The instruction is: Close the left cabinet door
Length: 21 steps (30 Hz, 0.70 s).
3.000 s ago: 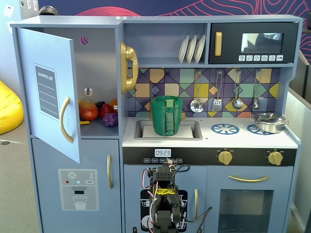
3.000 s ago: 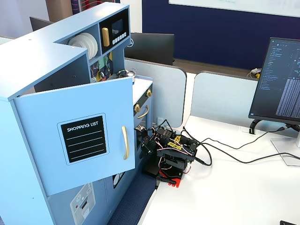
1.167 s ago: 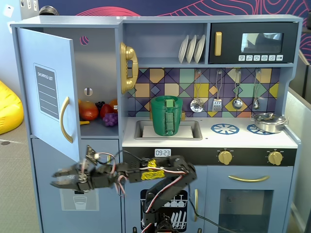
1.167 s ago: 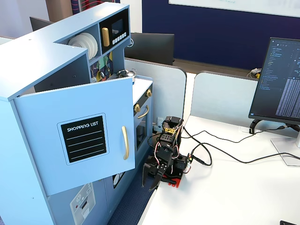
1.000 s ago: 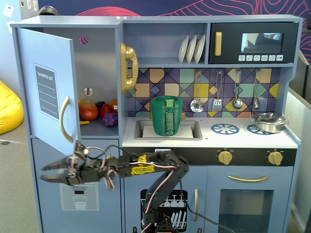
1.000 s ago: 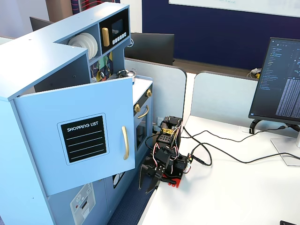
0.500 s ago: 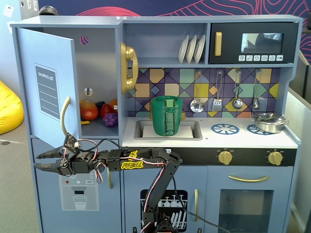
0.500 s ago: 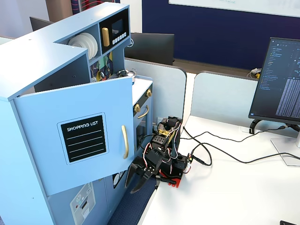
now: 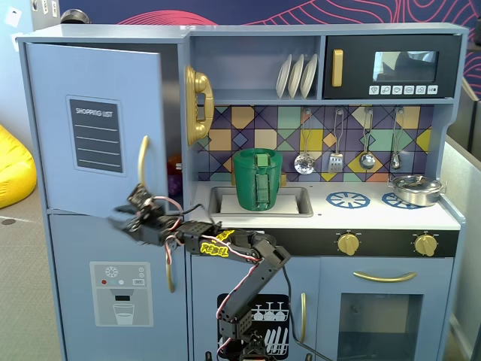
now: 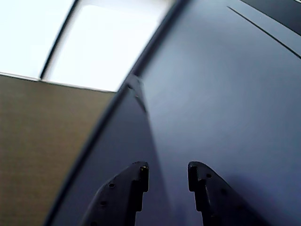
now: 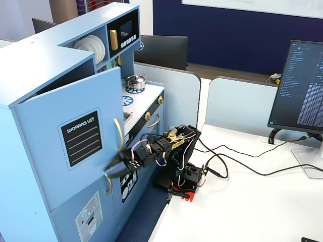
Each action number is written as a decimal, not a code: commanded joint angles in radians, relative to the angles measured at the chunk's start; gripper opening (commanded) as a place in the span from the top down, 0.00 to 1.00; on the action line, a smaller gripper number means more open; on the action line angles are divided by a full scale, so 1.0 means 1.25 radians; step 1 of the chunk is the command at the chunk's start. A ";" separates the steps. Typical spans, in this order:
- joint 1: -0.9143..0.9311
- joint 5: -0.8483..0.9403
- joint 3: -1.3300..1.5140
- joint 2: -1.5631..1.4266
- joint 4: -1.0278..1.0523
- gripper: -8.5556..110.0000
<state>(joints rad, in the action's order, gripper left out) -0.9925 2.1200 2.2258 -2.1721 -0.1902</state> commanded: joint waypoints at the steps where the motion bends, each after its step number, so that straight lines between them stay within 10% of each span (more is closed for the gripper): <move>1: 0.130 -0.004 -0.039 -0.013 -0.050 0.93; 15: 0.102 -0.101 0.135 -0.236 0.121 0.93; 21: 0.445 -0.102 0.295 -0.403 0.492 0.93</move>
<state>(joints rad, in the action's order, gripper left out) -0.6980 2.0141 2.5403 -2.5479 0.1641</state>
